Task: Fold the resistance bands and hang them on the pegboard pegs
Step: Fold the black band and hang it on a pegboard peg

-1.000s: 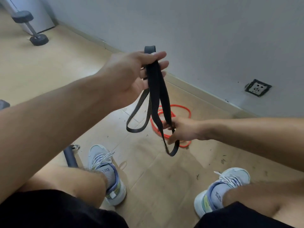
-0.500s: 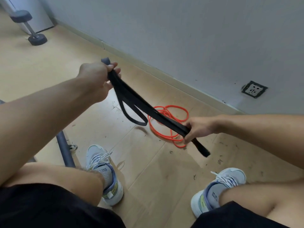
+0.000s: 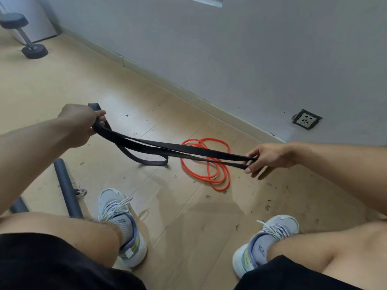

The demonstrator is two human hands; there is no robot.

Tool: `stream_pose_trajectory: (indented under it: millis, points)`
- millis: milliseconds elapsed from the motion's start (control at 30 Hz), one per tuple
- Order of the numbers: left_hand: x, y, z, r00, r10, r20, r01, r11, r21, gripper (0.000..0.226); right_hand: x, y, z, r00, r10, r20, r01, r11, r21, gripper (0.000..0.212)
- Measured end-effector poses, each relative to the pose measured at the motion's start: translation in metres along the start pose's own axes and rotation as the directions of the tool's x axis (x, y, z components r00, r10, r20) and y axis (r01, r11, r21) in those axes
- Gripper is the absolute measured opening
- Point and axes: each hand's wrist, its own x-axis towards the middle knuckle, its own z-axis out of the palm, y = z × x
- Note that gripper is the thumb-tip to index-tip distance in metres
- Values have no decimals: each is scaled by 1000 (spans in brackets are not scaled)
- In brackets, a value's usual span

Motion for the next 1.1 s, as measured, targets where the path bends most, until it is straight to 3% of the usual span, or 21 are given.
stream_pose_trajectory:
  millis: [133,267,400,567,733,800,900,1033,1100]
  points:
    - [6,-2,-3,996,83,28,-86,988,127,34,-2,-5,-5,994,-80,-77,105,889,445,36]
    - [13,-9,-17,994,85,72,-99,970,222,31,-9,-19,-13,967,-108,-232,248,613,750,27]
    - [16,-13,-27,993,73,90,-92,972,217,17,-19,-28,-21,944,-172,-281,329,431,840,21]
    - [21,-16,-30,995,48,87,-62,983,174,16,-28,-31,-28,936,-221,-275,345,412,843,23]
    - [24,-15,-27,993,33,112,-47,991,122,14,-40,-30,-36,944,-273,-185,294,442,848,24]
    - [25,-16,-27,993,49,108,-62,991,118,16,-40,-26,-34,954,-276,-115,246,506,827,19]
    - [25,-16,-27,993,62,100,-72,993,97,14,-38,-25,-29,970,-242,-29,187,660,728,27]
    - [2,-1,-12,980,90,180,-87,996,-26,16,-27,-18,-13,993,-108,42,92,955,282,40]
    - [-16,8,1,962,131,240,-119,991,-65,14,-18,-11,-1,999,22,24,-21,999,-33,40]
